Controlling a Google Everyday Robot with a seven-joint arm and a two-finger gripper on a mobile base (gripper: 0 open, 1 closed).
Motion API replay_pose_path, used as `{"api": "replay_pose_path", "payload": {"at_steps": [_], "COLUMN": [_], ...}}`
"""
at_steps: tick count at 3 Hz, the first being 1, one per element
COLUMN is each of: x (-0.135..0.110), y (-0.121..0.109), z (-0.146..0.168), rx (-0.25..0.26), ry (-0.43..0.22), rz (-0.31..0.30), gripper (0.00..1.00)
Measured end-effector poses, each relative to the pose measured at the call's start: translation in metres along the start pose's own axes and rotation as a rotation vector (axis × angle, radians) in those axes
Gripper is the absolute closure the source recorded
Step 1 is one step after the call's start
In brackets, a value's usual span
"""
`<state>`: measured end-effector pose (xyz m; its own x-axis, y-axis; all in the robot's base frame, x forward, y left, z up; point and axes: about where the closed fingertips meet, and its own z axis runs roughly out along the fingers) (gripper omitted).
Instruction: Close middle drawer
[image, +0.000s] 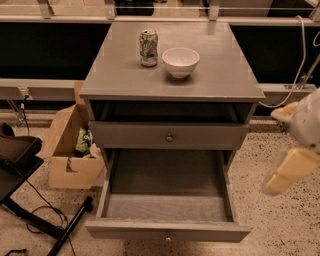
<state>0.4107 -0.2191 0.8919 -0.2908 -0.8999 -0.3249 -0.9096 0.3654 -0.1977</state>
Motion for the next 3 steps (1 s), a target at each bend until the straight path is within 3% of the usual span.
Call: {"api": "replay_pose_path", "payload": {"at_steps": [1,2,3], "x": [0.024,0.052,0.084], "y": [0.027,0.059,0.097], "z": [0.068,0.147,0.230], "rx": [-0.023,-0.055,-0.100], "ry": [-0.019,0.009,0.047], "rz": [0.065,0.113,0.144], "gripper": [0.00,0.00,0.18]}}
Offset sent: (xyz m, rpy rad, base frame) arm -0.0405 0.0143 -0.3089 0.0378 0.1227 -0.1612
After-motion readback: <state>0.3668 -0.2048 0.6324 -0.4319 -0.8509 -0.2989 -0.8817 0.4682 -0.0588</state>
